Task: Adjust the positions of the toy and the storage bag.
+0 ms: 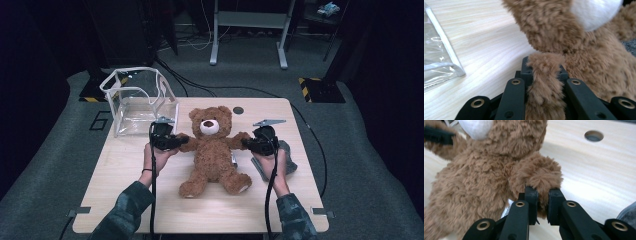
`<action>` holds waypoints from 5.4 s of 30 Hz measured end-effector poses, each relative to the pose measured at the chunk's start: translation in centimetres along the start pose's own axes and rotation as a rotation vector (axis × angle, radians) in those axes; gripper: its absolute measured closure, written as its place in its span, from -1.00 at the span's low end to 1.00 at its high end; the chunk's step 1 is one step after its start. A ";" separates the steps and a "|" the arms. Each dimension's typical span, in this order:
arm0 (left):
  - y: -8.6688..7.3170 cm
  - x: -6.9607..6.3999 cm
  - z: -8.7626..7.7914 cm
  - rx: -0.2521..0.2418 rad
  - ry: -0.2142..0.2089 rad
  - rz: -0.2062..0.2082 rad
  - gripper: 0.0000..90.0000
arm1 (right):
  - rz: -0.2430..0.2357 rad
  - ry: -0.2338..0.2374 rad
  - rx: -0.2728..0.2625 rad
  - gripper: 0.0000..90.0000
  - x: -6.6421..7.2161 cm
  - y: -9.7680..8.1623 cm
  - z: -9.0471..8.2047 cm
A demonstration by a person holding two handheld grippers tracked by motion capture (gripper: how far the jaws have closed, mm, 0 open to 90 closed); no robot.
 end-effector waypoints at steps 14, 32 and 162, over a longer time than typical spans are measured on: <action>-1.1 2.7 3.3 0.100 0.029 -0.120 0.50 | 0.004 -0.001 0.084 0.77 1.2 -2.8 3.7; 3.4 -0.4 0.1 0.038 0.115 -0.089 -0.68 | 0.017 -0.077 -0.054 -0.70 0.0 -5.9 0.0; 2.7 -5.1 -3.4 -0.253 0.146 0.152 0.22 | 0.152 -0.365 -0.004 -0.91 -7.9 -18.9 -3.1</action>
Point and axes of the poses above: each handheld gripper's, and its own axes: z roughly forward along the jaws, y roughly out of its top, x roughly to its left, the point moved 6 cm from there along z, roughly forward along the jaws
